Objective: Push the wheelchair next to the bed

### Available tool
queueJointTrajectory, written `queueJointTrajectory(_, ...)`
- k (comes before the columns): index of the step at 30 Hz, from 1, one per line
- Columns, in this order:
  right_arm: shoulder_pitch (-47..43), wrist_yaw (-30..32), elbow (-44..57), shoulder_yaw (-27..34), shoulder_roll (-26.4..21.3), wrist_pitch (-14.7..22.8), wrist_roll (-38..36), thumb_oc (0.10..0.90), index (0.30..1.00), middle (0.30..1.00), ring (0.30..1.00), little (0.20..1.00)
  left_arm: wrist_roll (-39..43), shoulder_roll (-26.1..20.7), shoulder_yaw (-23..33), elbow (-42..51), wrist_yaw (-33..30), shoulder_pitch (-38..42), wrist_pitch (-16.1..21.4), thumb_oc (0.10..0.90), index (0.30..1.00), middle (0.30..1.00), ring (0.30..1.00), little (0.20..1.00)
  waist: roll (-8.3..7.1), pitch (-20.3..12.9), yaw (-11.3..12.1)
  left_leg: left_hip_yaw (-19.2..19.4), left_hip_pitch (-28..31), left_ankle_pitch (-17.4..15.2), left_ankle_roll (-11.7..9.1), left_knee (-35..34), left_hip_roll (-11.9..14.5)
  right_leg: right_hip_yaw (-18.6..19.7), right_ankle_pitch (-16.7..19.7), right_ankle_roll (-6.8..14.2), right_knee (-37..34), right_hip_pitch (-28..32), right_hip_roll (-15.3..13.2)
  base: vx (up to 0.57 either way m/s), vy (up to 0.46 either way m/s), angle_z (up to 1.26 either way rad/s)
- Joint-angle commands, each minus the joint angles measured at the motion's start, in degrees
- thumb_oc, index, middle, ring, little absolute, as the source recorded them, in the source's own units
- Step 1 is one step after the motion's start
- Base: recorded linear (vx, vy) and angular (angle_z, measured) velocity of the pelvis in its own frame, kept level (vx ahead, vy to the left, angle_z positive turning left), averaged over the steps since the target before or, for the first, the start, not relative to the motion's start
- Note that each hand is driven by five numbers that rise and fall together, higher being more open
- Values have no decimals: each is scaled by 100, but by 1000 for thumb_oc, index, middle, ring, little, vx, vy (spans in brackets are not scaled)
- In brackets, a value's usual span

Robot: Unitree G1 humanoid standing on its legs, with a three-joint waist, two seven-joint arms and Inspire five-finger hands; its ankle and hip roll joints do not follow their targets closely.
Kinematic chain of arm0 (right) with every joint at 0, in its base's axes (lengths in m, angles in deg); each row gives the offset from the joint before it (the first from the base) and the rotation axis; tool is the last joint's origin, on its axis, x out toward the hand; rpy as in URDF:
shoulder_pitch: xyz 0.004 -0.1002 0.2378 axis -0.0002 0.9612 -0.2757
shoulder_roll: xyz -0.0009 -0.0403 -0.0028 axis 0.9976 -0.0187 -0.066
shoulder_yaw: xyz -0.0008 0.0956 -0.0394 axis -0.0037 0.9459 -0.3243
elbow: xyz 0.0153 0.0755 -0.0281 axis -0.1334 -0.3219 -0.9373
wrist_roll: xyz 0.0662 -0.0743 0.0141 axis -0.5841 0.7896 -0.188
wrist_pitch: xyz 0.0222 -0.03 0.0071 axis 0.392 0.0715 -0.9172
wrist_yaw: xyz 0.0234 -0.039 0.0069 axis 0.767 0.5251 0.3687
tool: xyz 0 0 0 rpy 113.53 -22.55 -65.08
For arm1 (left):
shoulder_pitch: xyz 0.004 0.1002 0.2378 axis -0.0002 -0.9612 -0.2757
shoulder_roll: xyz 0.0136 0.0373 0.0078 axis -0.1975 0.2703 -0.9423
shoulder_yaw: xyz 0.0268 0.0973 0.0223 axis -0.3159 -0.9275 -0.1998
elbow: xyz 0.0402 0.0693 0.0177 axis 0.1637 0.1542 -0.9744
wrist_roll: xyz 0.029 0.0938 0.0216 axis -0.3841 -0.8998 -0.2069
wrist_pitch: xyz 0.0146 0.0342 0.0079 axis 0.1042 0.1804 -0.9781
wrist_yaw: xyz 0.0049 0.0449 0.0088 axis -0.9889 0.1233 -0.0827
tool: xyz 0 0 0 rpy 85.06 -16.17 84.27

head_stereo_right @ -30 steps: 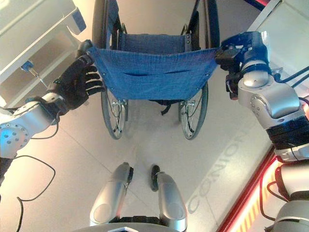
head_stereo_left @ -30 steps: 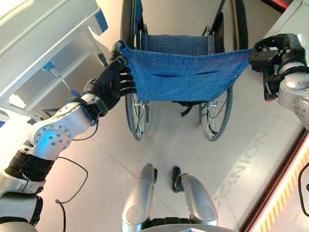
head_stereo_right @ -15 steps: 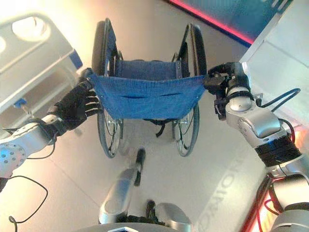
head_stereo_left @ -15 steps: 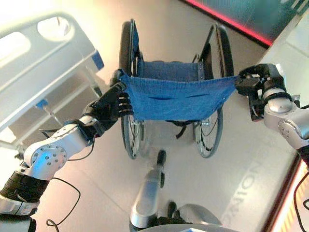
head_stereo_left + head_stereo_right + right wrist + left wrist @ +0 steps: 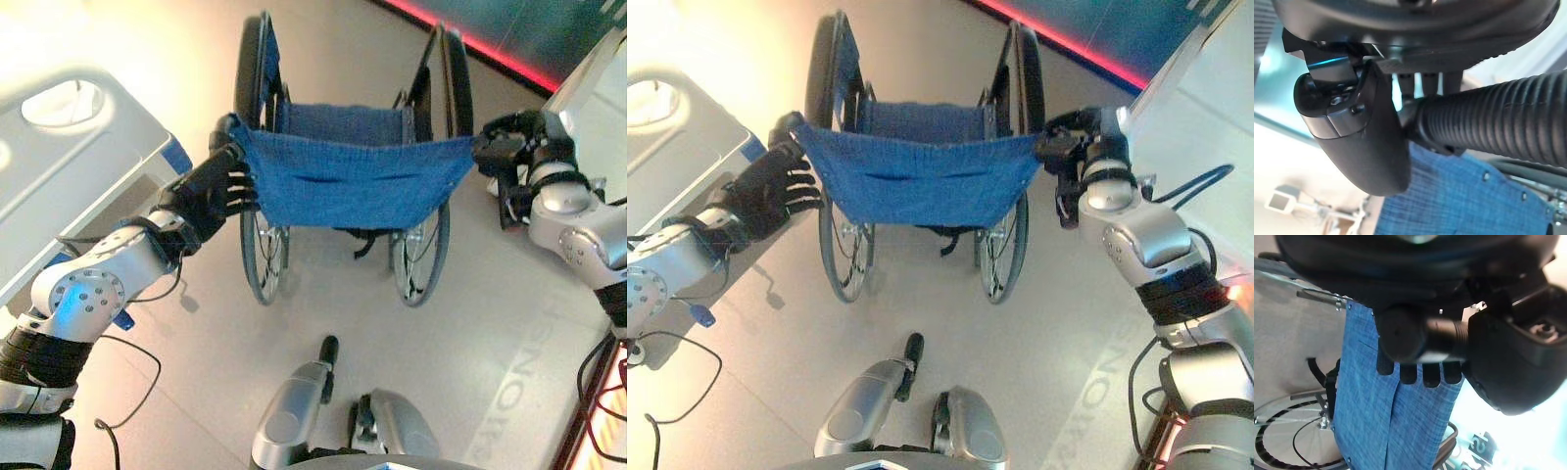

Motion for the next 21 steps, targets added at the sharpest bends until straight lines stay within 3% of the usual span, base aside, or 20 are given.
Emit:
queueJointTrajectory(1, -338, -840, 306, -291, 562, 856, -370, 400, 300, 300, 300, 300, 241, 22, 203, 156, -93, 980, 1166, 400, 300, 300, 300, 300, 28, -175, -409, 526, -505, -588, -499, 1381, -166, 89, 2713, 693, -2176, 252, -586, 224, -242, 72)
queueJointTrajectory(2, -412, -865, 290, -290, 545, 866, -369, 400, 300, 300, 300, 300, 230, 29, 136, 135, -167, 1095, 1206, 400, 300, 300, 300, 300, -6, -129, -491, 496, -415, -779, -480, 1388, -178, 170, 2989, 832, -2328, 81, -747, 628, -520, 82)
queueJointTrajectory(3, -537, -896, 383, -186, 455, 738, -466, 400, 300, 300, 300, 300, 270, -26, -10, 94, -318, 1336, 1235, 400, 300, 300, 300, 300, -96, -13, -733, 355, -19, -1444, -449, 1449, -132, 374, 3731, 1122, -2820, -419, -1169, 571, -391, 69)
queueJointTrajectory(5, -538, -871, 486, -73, 370, 603, -577, 400, 300, 300, 300, 300, 302, -55, -46, 95, -348, 1367, 1216, 400, 300, 300, 300, 300, -94, 26, -816, 201, 233, -1739, -424, 1526, -20, 425, 3854, 1182, -2822, -557, -1185, 587, -326, 100)
queueJointTrajectory(7, -549, -889, 524, -2, 288, 520, -665, 400, 300, 300, 300, 300, 341, -76, -23, 70, -291, 1336, 1198, 400, 300, 300, 300, 300, -141, 4, -847, 100, 368, -1896, -380, 1694, 102, 381, 3684, 1206, -2616, -544, -1116, 584, -312, 74)
queueJointTrajectory(10, -603, -841, 506, -22, 178, 333, -902, 400, 300, 300, 300, 300, 392, -46, 68, 71, -82, 1079, 1212, 400, 300, 300, 300, 300, -246, -200, -810, -83, 650, -1621, -466, 2146, 412, 157, 3458, 1123, -1995, -568, -949, 574, -291, 55)
queueJointTrajectory(11, -615, -826, 545, -104, 78, 256, -1019, 400, 300, 300, 300, 300, 424, -21, 184, 137, -60, 865, 1233, 400, 300, 300, 300, 300, -268, -301, -823, -123, 754, -1257, -576, 2520, 602, 27, 3266, 933, -1810, -534, -812, 399, -213, 33)
queueJointTrajectory(12, -616, -838, 562, -144, 40, 243, -1047, 400, 300, 300, 300, 300, 441, -14, 230, 166, -79, 783, 1243, 400, 300, 300, 300, 300, -287, -330, -825, -119, 755, -1100, -616, 2730, 654, -30, 3213, 855, -1796, -499, -776, 508, -318, 38)
queueJointTrajectory(13, -586, -835, 622, -273, -28, 289, -1084, 400, 300, 300, 300, 300, 443, 3, 334, 241, -96, 564, 1261, 400, 300, 300, 300, 300, -330, -377, -847, -103, 623, -679, -728, 3485, 719, -160, 3097, 644, -1836, -337, -670, 416, -280, 23)
queueJointTrajectory(15, -544, -820, 663, -351, -97, 370, -1133, 400, 300, 300, 300, 300, 440, 31, 455, 323, -70, 326, 1268, 400, 300, 300, 300, 300, -352, -397, -839, -139, 357, -304, -808, 4325, 660, -283, 2995, 448, -1846, -174, -548, 386, -273, 35)
queueJointTrajectory(16, -500, -750, 725, -383, -139, 410, -1211, 400, 300, 300, 300, 300, 373, 70, 535, 395, -41, 188, 1246, 400, 300, 300, 300, 300, -376, -363, -797, -187, -43, -155, -766, 4764, 549, -334, 2888, 310, -1822, -16, -455, 362, -232, 36)
queueJointTrajectory(17, -461, -720, 765, -380, -144, 415, -1233, 400, 300, 300, 300, 300, 349, 102, 568, 430, -46, 142, 1228, 400, 300, 300, 300, 300, -361, -315, -751, -188, -219, -187, -728, 4901, 533, -345, 2817, 261, -1795, 87, -386, 472, -202, 13)
queueJointTrajectory(21, -135, -598, 1025, -216, 35, 300, -1035, 400, 300, 300, 300, 300, 271, 190, 668, 482, -6, 17, 1201, 400, 300, 300, 300, 300, -276, -185, -513, 2, -559, -89, -590, 3426, 210, -256, 2510, 251, -1656, 557, -119, 427, -74, 16)
